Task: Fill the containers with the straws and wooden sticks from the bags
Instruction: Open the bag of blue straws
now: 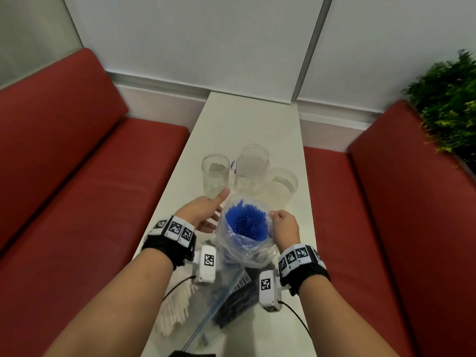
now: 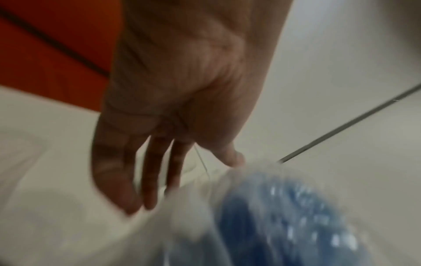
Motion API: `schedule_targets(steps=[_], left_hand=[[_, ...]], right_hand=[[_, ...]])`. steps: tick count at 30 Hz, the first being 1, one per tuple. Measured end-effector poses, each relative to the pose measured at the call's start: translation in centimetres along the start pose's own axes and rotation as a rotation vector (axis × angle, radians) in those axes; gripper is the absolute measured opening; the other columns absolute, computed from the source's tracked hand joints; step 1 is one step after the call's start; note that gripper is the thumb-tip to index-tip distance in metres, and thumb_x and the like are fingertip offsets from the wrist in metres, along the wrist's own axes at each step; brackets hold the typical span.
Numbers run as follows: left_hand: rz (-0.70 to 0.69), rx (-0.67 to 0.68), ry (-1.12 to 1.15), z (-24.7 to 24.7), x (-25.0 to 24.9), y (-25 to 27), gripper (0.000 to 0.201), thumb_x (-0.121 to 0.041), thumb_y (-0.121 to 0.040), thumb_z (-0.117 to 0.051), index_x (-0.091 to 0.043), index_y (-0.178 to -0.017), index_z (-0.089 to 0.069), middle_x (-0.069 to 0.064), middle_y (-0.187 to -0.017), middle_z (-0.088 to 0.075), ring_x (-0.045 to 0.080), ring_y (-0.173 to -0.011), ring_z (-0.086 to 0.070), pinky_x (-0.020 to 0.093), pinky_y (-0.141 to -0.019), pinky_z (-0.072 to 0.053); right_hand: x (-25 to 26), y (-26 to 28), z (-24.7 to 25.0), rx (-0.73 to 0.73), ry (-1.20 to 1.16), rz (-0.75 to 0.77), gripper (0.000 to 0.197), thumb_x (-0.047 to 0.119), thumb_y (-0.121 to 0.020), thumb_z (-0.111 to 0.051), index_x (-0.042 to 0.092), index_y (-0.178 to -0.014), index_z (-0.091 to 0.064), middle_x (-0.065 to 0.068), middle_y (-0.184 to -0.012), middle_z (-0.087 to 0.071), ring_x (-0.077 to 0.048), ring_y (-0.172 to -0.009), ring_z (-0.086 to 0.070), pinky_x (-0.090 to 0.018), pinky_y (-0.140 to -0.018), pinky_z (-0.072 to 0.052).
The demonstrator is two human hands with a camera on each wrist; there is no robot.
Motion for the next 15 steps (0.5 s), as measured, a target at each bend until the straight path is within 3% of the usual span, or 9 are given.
schedule_targets(steps=[2,4,7,10,12,15], left_hand=[[0.074,0.156,-0.073,0.0,0.0,1.1,0.104,-0.095,-0.057,-0.045,-0.007,-0.108,-0.063,0.016,-0.097,-0.074,0.031,-0.073,-0.072,0.037,-0.067,-0.059],[0.064,0.314,-0.080,-0.8,-0.7,2.4,0.102,-0.090,-0.055,-0.059,-0.006,-0.115,-0.062,0.020,-0.104,-0.071,0.037,-0.083,-0.073,0.039,-0.072,-0.060],[-0.047,0.435,-0.008,-2.0,-2.3,3.9,0.080,-0.057,-0.070,-0.078,-0.005,-0.128,-0.057,0.025,-0.124,-0.062,0.033,-0.098,-0.069,0.043,-0.090,-0.056],[-0.127,0.441,0.233,-2.2,-2.4,4.1,0.098,-0.021,-0.074,-0.082,-0.004,-0.150,-0.022,0.021,-0.132,-0.058,0.026,-0.113,-0.064,0.040,-0.103,-0.048],[-0.155,0.498,0.240,-3.0,-1.7,4.5,0.108,-0.014,-0.072,-0.083,-0.019,-0.155,-0.015,0.015,-0.137,-0.055,0.024,-0.120,-0.060,0.043,-0.107,-0.043],[-0.155,0.625,0.164,-5.4,-0.6,5.6,0.089,-0.013,-0.074,-0.083,-0.041,-0.143,-0.034,0.002,-0.139,-0.055,0.030,-0.122,-0.058,0.057,-0.098,-0.047]], right_hand=[[0.0,0.0,0.1,-0.021,0.007,-0.016,0.027,0.022,-0.105,-0.047,0.006,-0.093,-0.066,-0.013,-0.088,-0.066,-0.030,-0.084,-0.062,-0.037,-0.076,-0.050],[0.2,0.1,-0.3,-0.010,0.016,-0.023,0.028,0.020,-0.106,-0.044,0.005,-0.101,-0.066,-0.015,-0.095,-0.067,-0.031,-0.087,-0.064,-0.035,-0.076,-0.050],[1.0,0.5,-1.0,0.028,0.066,-0.009,0.025,0.017,-0.105,-0.041,0.007,-0.115,-0.062,-0.015,-0.104,-0.066,-0.025,-0.082,-0.059,-0.026,-0.059,-0.040],[0.8,1.1,-1.5,0.080,0.073,-0.005,0.036,0.006,-0.099,-0.035,0.017,-0.129,-0.051,-0.015,-0.096,-0.062,-0.021,-0.070,-0.054,-0.025,-0.052,-0.034],[0.3,1.6,-1.6,0.106,0.057,-0.019,0.044,0.003,-0.097,-0.034,0.022,-0.135,-0.047,-0.013,-0.093,-0.060,-0.020,-0.070,-0.054,-0.026,-0.054,-0.036],[0.5,2.1,-2.4,0.176,0.014,-0.028,0.040,0.009,-0.100,-0.036,0.017,-0.139,-0.046,-0.015,-0.104,-0.063,-0.027,-0.084,-0.059,-0.030,-0.066,-0.045]])
Point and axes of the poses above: each hand's wrist, its own y-axis away from the middle knuckle, its own z-axis out of the back of the hand, x = y × z, the point moved 10 cm from there along -y, towards the middle knuckle
